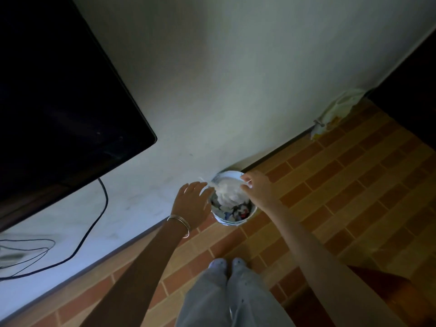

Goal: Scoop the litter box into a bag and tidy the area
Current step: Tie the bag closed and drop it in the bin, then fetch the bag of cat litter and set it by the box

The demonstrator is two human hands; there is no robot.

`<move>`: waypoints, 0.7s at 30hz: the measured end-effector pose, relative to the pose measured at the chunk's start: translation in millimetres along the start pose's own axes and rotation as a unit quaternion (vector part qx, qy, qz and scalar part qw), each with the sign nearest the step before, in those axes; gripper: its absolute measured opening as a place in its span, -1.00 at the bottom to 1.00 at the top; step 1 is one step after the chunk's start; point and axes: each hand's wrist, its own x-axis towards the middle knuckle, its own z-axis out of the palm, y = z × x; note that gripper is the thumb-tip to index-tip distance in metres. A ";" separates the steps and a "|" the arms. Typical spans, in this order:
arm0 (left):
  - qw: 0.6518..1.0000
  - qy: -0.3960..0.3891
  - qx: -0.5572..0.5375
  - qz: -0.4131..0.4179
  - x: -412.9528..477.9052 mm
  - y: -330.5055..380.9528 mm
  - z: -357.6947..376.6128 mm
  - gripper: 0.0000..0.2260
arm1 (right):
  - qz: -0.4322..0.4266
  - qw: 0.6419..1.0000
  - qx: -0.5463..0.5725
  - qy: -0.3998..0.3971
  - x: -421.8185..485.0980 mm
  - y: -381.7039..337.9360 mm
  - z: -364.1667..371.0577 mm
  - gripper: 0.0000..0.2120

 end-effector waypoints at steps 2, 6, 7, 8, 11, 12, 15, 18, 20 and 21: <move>1.000 -0.010 0.001 -0.007 4.5 -2.7 1.2 -0.60 | 0.007 0.999 -0.007 -0.037 3.4 6.2 1.8 -0.68; 0.999 -0.029 0.011 0.004 6.9 -11.1 4.2 -0.58 | 0.013 0.999 0.000 -0.049 -6.9 16.1 3.9 -0.63; 1.000 -0.029 0.011 0.006 7.3 -12.6 4.2 -0.59 | 0.015 0.999 0.003 -0.049 -10.9 17.8 3.3 -0.62; 1.000 -0.026 0.009 0.009 7.2 -13.7 4.3 -0.59 | 0.015 0.999 0.009 -0.047 -14.6 19.3 2.3 -0.62; 0.999 -0.005 0.005 0.033 9.7 -13.6 3.4 -0.60 | 0.011 1.000 0.011 -0.023 -24.8 21.5 -3.4 -0.61; 0.999 0.001 0.004 0.044 11.3 -12.2 1.7 -0.59 | 0.011 1.000 0.008 -0.014 -28.5 21.6 -6.0 -0.61; 0.997 0.030 -0.004 0.075 18.6 -3.8 -8.2 -0.60 | 0.005 1.000 0.005 0.003 -37.0 21.1 -15.7 -0.57; 0.993 0.061 -0.009 0.103 29.9 9.9 -26.1 -0.59 | 0.000 0.999 -0.006 0.046 -48.1 20.7 -32.3 -0.58; 0.990 0.075 -0.002 0.120 39.4 19.3 -38.0 -0.58 | -0.002 0.997 -0.021 0.076 -55.7 21.3 -45.5 -0.57; 0.988 0.080 0.000 0.130 44.4 23.8 -43.1 -0.58 | 0.003 0.996 -0.032 0.087 -59.6 21.6 -52.2 -0.56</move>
